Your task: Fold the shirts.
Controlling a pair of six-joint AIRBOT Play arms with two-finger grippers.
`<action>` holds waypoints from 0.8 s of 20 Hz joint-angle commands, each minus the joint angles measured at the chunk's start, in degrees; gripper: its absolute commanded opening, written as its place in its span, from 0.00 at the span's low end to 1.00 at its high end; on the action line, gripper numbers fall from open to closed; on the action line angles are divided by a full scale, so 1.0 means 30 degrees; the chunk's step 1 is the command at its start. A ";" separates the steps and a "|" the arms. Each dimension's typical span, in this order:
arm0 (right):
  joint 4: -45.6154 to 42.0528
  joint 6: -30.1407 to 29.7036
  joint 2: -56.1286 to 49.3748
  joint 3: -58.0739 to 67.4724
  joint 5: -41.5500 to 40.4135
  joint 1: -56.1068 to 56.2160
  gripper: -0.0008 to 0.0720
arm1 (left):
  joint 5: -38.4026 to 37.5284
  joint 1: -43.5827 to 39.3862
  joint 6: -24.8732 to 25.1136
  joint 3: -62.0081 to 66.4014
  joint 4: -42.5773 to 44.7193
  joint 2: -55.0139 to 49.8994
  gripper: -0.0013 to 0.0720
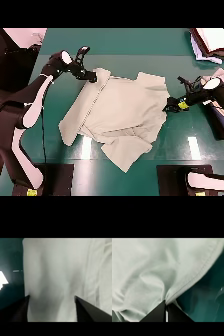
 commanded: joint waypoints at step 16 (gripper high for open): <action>-0.0015 -0.0015 0.5406 1.1599 -0.0801 -0.3067 0.03 | -0.2827 0.1610 0.0663 0.4554 -0.0168 1.1402 0.06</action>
